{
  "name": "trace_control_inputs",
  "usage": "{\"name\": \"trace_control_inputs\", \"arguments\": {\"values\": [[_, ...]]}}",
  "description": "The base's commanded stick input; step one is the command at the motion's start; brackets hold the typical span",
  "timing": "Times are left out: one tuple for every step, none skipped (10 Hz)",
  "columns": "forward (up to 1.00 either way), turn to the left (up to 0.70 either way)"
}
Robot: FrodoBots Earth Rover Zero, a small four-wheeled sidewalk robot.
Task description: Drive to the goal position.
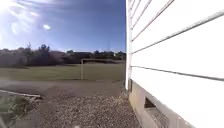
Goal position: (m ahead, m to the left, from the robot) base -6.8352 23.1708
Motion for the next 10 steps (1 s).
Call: {"name": "trace_control_inputs", "arguments": {"values": [[0.04, 0.0], [0.05, 0.0], [0.05, 0.0], [0.05, 0.0], [0.05, 0.0], [0.05, 0.0], [0.05, 0.0], [0.05, 0.0], [0.05, 0.0], [0.05, 0.0]]}}
